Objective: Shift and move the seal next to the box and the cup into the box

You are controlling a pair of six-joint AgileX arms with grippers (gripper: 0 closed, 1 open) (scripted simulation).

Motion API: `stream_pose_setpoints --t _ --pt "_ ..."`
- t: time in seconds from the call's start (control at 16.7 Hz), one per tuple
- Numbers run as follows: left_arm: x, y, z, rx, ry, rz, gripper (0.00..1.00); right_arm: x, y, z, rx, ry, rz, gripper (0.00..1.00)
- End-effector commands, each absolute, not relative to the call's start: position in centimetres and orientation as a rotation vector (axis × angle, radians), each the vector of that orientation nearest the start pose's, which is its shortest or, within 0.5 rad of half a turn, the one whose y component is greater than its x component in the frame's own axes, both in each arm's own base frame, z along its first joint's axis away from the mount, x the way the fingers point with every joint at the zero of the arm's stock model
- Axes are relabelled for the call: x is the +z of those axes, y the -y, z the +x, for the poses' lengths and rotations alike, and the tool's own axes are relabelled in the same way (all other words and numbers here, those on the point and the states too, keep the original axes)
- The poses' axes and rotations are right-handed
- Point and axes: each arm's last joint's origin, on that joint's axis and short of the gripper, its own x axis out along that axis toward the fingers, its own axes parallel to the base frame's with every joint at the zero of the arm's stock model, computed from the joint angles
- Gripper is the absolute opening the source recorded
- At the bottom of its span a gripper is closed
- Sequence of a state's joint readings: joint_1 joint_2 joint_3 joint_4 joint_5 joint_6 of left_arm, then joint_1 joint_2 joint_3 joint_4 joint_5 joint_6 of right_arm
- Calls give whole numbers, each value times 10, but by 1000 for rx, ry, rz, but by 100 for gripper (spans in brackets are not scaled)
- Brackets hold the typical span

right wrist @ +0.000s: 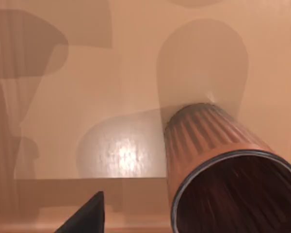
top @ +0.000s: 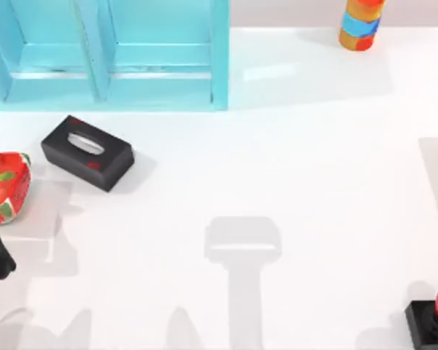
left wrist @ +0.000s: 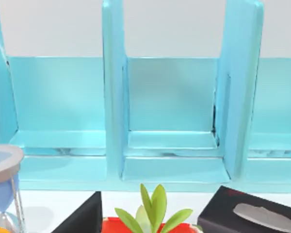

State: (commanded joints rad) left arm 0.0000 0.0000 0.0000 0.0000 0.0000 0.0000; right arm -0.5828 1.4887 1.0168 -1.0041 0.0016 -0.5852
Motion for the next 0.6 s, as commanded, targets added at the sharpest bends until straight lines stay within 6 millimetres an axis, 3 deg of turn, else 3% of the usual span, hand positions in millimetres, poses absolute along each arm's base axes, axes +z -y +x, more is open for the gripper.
stream_pose_setpoints --t 0.6 --pt "160 1 106 0 0 0 100 267 139 214 -41 -1495 -41 100"
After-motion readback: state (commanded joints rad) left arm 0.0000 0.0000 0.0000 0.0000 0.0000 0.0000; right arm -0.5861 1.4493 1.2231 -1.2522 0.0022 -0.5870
